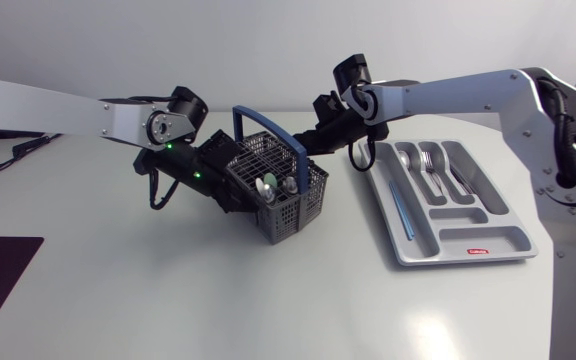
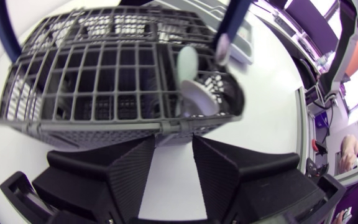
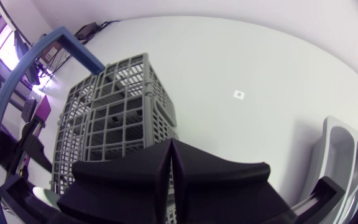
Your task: Unload the cutlery basket into the drawer organizer.
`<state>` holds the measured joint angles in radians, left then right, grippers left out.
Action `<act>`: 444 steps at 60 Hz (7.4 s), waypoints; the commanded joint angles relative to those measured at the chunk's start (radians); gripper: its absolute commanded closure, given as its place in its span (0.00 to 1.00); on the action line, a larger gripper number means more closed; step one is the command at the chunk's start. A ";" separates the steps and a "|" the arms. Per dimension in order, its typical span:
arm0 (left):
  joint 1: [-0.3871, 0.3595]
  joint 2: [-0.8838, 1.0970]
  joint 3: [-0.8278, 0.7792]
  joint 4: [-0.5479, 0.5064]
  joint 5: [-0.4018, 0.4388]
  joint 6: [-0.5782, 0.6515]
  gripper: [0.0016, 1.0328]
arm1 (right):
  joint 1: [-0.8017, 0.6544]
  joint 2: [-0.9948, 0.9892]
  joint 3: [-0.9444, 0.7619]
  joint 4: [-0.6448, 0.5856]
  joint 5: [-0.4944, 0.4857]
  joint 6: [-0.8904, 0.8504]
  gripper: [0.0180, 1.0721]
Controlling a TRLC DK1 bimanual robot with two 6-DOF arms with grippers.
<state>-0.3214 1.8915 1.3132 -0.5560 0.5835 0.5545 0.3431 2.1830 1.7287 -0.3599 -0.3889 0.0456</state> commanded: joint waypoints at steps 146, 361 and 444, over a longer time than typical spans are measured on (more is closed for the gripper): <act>0.228 -0.559 -0.256 -0.094 0.055 0.180 0.22 | 0.229 -0.437 -0.196 -0.332 -0.015 -0.908 0.95; 0.007 -0.747 -0.500 0.015 -0.059 0.143 0.22 | 0.550 -0.948 -1.101 0.338 0.789 -0.352 0.40; -0.007 -0.763 -0.509 0.018 -0.077 0.131 0.22 | 0.608 -0.818 -0.985 0.404 0.955 -0.371 0.94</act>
<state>-0.3222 1.1305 0.8181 -0.5468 0.5106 0.6998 0.9405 1.3956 0.7139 0.0593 0.5652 -0.3157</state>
